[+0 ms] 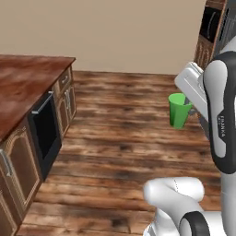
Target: There is a tray on the dining counter. Grab the cup, mug, and pitcher and place them on the tray. The pitcher may be placed next to the tray if it cannot fit the tray.
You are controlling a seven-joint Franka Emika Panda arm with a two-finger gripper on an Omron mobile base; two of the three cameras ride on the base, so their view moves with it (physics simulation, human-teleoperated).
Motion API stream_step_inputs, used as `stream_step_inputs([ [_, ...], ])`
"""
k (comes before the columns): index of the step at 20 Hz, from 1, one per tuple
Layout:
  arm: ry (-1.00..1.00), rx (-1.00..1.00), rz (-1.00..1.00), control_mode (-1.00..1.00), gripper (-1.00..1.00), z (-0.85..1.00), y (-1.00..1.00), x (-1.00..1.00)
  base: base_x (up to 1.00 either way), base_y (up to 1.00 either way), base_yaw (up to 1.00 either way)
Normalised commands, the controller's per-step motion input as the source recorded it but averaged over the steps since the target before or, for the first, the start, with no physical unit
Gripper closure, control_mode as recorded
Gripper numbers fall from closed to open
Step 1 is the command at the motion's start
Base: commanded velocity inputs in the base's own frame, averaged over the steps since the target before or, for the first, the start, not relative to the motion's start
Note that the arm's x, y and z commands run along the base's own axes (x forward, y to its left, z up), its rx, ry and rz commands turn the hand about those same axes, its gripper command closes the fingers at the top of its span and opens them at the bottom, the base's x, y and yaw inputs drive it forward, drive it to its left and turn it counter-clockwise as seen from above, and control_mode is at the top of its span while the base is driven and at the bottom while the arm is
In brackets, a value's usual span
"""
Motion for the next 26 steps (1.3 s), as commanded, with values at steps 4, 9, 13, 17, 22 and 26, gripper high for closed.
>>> stream_step_inputs([
  [4, 0.0, 0.0, 0.0, 1.0, 1.0, 0.0, 0.0, 0.0, 1.0, 0.0, -0.34],
  [9, 0.0, 0.0, 0.0, 1.0, 1.0, 0.0, 0.0, 0.0, 1.0, -0.02, -0.23],
  [13, 0.0, 0.0, 0.0, 1.0, 1.0, 0.0, 0.0, 0.0, 1.0, -0.01, -0.17],
  [17, 0.0, 0.0, 0.0, 1.0, 1.0, 0.0, 0.0, 0.0, 1.0, 0.0, -0.14],
  [22, 0.0, 0.0, 0.0, 1.0, 1.0, 0.0, 0.0, 0.0, 1.0, 0.0, -0.11],
  [26, 0.0, 0.0, 0.0, 1.0, 1.0, 0.0, 0.0, 0.0, 1.0, 0.0, -0.08],
])
